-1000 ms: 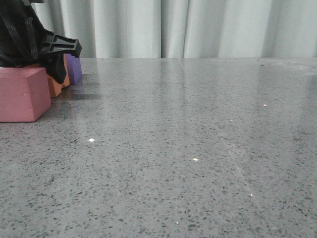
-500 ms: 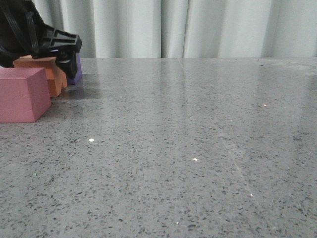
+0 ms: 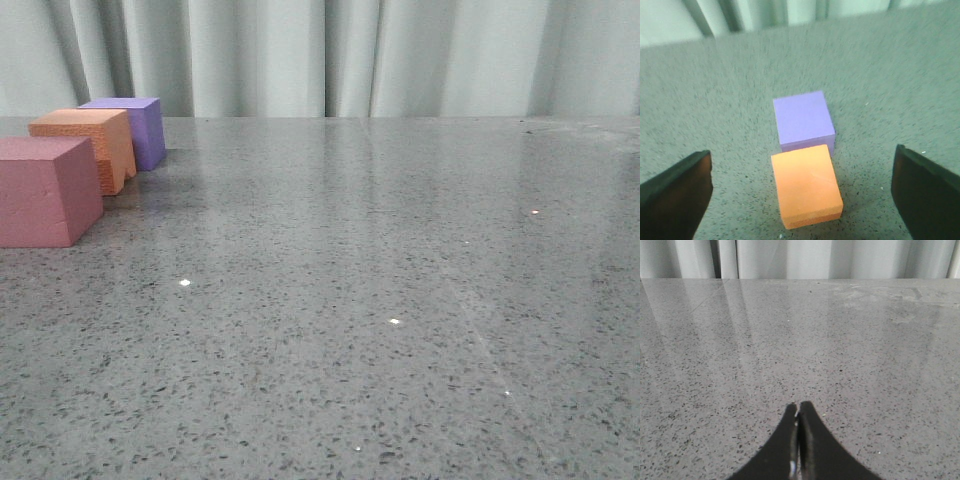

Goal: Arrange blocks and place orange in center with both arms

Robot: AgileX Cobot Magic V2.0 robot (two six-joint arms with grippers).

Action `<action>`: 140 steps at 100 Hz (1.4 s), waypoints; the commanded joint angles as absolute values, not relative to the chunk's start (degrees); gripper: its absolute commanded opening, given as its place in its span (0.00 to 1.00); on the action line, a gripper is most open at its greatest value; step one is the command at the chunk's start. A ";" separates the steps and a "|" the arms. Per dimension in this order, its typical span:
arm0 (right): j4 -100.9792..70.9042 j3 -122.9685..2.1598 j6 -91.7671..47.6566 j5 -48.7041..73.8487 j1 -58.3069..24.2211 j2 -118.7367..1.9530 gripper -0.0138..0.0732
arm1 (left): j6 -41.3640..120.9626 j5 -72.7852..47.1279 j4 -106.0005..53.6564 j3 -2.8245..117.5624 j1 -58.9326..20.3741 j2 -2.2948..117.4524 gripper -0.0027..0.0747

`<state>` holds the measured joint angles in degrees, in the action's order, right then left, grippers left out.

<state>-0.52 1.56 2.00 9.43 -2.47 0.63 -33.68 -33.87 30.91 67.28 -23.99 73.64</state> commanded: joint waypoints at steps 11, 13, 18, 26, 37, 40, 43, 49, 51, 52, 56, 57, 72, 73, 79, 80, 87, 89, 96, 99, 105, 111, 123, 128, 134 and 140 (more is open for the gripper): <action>-0.52 0.83 1.45 4.57 -2.23 2.03 0.08 | -32.83 -30.74 32.50 61.07 -24.47 60.71 0.84; -0.52 0.83 1.45 4.57 -2.23 2.03 0.08 | -32.83 -30.42 32.50 59.82 -24.47 59.78 0.81; -0.52 0.83 1.45 4.57 -2.23 2.03 0.08 | -32.83 -30.19 33.19 56.88 -24.47 55.82 0.74; -0.52 0.83 1.45 4.57 -2.23 2.03 0.08 | -32.83 -30.19 33.84 52.21 -24.47 50.27 0.60; -0.52 0.83 1.45 4.57 -2.23 2.03 0.08 | -32.93 -30.19 33.84 46.06 -24.47 42.18 0.35; -0.52 0.83 1.45 4.57 -2.23 2.03 0.08 | -32.93 -30.29 33.84 44.67 -24.47 40.15 0.28; -0.52 0.83 1.45 4.57 -2.23 2.03 0.08 | -32.93 -30.29 33.84 43.34 -24.47 38.15 0.20; -0.52 0.83 1.45 4.57 -2.23 2.03 0.08 | -33.04 -30.29 33.60 40.50 -24.47 33.86 0.08; -0.52 0.83 1.45 4.57 -2.23 2.03 0.08 | -33.04 -30.29 33.41 39.61 -24.47 32.49 0.03; -0.52 0.83 1.45 4.57 -2.23 2.03 0.08 | -33.04 -30.29 33.45 39.33 -24.47 32.05 0.01; -0.52 0.83 1.45 4.57 -2.23 2.03 0.08 | -33.04 -30.42 33.36 37.68 -24.47 29.56 0.01; -0.52 0.83 1.45 4.57 -2.23 2.03 0.08 | -33.04 -30.42 33.36 37.42 -24.47 29.14 0.01; -0.52 0.83 1.45 4.57 -2.23 2.03 0.08 | -33.04 -30.77 33.48 32.64 -24.47 21.57 0.01; -0.52 0.83 1.45 4.57 -2.23 2.03 0.08 | -33.04 -30.77 33.48 32.50 -24.47 21.30 0.01; -0.52 0.83 1.45 4.57 -2.23 2.03 0.08 | -33.04 -30.77 33.48 31.33 -24.47 19.26 0.01; -0.52 0.83 1.45 4.57 -2.23 2.03 0.08 | -33.04 -30.77 33.48 31.32 -24.47 19.07 0.01; -0.52 0.83 1.45 4.57 -2.23 2.03 0.08 | -33.04 -30.77 33.48 30.52 -24.47 17.85 0.01; -0.52 0.83 1.45 4.57 -2.23 2.03 0.08 | -33.04 -30.77 33.48 30.37 -24.47 17.63 0.01; -0.52 0.83 1.45 4.57 -2.23 2.03 0.08 | -33.04 -30.82 33.48 30.21 -24.47 17.68 0.01; -0.52 0.83 1.45 4.57 -2.23 2.03 0.08 | -33.04 -30.82 33.48 30.21 -24.47 17.68 0.01; -0.52 0.83 1.45 4.57 -2.23 2.03 0.08 | -33.04 -30.82 33.48 30.21 -24.47 17.68 0.01; -0.52 0.83 1.45 4.57 -2.23 2.03 0.08 | -33.04 -30.82 33.48 30.21 -24.47 17.68 0.01; -0.52 0.83 1.45 4.57 -2.23 2.03 0.08 | -33.04 -30.82 33.58 30.21 -24.47 17.68 0.01; -0.52 0.83 1.45 4.57 -2.23 2.03 0.08 | -33.04 -30.82 33.58 30.21 -24.47 17.68 0.01; -0.52 0.83 1.45 4.57 -2.23 2.03 0.08 | -33.04 -30.82 33.82 30.21 -24.47 17.68 0.01; -0.52 0.83 1.45 4.57 -2.23 2.03 0.08 | -33.04 -30.72 35.40 30.21 -24.47 17.68 0.01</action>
<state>-0.52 1.56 2.00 9.43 -2.47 0.63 -32.95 -34.66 32.90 28.67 -23.99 17.05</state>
